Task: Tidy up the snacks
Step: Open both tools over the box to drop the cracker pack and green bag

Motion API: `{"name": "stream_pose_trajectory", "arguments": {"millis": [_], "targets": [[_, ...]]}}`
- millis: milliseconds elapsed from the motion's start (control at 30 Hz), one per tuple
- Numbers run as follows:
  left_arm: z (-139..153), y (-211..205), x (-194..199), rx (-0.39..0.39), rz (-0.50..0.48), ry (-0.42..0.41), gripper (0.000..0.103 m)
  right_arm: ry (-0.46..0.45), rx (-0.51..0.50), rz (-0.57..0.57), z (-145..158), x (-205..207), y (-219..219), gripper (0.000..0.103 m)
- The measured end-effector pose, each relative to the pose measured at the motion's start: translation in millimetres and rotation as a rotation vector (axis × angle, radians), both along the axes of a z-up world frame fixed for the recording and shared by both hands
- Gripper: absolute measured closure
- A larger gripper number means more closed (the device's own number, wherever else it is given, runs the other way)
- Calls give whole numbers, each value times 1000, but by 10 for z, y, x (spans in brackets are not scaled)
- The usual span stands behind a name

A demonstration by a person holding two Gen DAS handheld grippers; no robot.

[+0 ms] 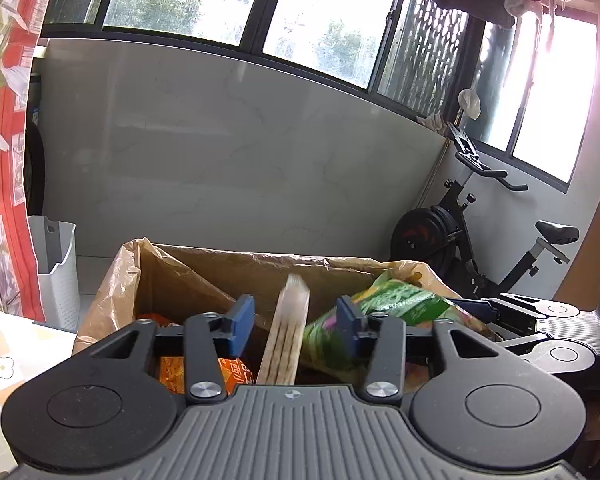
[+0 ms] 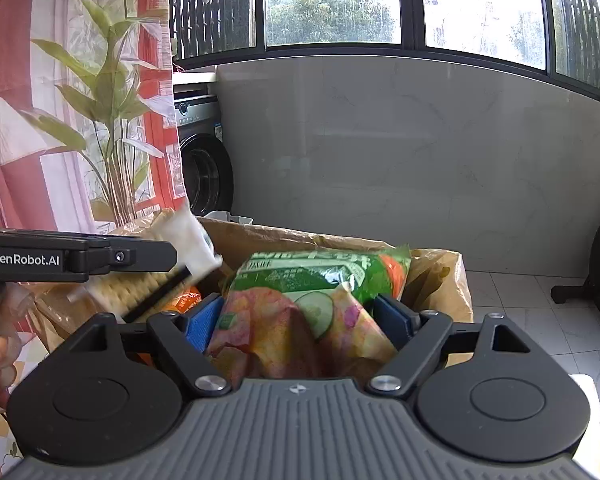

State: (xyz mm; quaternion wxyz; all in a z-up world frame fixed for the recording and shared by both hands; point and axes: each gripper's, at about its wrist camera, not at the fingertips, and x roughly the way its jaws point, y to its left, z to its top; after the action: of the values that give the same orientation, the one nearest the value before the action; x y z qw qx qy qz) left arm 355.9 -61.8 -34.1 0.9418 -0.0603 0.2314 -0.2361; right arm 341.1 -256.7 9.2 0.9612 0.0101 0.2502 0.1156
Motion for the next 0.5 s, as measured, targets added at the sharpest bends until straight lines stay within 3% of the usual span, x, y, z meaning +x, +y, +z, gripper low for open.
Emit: {"name": "stream_pose_trajectory", "arguments": {"millis": [100, 500], "targets": [[-4, -36, -21, 25, 8, -7, 45, 3, 17, -11, 18, -34, -45, 13], [93, 189, -238, 79, 91, 21, 43, 42, 31, 13, 77, -204, -47, 13]]}}
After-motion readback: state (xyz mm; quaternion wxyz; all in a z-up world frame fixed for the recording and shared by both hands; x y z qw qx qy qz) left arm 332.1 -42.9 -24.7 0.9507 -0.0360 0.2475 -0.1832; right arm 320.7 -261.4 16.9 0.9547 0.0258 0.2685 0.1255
